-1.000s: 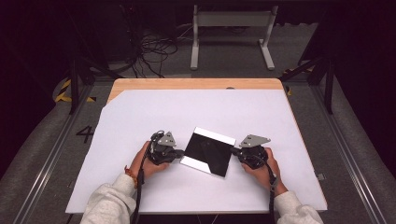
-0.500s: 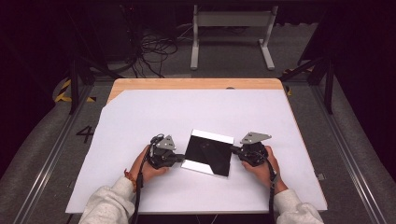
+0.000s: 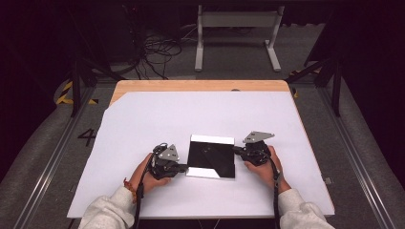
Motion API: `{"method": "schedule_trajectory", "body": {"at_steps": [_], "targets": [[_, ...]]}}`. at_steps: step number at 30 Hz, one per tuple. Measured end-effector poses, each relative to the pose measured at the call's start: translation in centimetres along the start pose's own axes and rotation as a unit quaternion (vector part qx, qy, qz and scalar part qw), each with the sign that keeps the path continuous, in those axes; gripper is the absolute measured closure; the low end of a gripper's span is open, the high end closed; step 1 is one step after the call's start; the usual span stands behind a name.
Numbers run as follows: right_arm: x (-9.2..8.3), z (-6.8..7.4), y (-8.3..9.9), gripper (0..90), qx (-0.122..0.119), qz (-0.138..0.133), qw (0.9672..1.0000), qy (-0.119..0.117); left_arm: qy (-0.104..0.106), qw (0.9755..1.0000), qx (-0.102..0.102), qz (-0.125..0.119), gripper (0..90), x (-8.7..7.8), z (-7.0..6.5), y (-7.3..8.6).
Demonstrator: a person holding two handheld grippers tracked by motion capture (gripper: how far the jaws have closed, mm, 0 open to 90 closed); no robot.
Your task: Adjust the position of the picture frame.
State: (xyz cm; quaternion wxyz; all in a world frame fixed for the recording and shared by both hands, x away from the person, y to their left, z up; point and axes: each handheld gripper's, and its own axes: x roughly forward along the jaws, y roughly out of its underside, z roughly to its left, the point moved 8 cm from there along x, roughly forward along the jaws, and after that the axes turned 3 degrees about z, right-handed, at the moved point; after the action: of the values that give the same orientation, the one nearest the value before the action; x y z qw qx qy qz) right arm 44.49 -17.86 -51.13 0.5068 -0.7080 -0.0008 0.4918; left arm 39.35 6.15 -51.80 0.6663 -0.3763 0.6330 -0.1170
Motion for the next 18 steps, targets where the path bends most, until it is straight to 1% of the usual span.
{"method": "schedule_trajectory", "body": {"at_steps": [1,2,5,8,15,18], "targets": [[0.07,0.00,-0.07,90.0,0.000,0.000,1.0000,0.001,0.002,1.0000,0.001,-0.001,89.7,-0.03,0.03,0.04],[0.17,0.00,-0.18,90.0,0.000,0.001,1.0000,0.003,0.003,1.0000,-0.002,0.000,89.7,-0.06,-0.03,0.10],[0.35,0.02,-0.37,90.0,-0.003,0.002,1.0000,0.007,0.003,1.0000,0.003,0.002,89.6,-0.08,-0.06,0.09],[0.45,0.00,-0.45,90.0,-0.001,0.001,1.0000,0.006,0.006,1.0000,0.001,0.000,89.6,-0.08,-0.08,0.11],[0.83,-0.07,-0.79,90.0,0.002,-0.001,0.9999,0.014,0.006,1.0000,-0.001,-0.001,89.6,-0.10,-0.02,0.15],[1.01,-0.05,-0.98,90.0,-0.005,0.000,0.9997,0.023,0.006,1.0000,-0.003,-0.001,89.5,-0.11,-0.02,0.17]]}}
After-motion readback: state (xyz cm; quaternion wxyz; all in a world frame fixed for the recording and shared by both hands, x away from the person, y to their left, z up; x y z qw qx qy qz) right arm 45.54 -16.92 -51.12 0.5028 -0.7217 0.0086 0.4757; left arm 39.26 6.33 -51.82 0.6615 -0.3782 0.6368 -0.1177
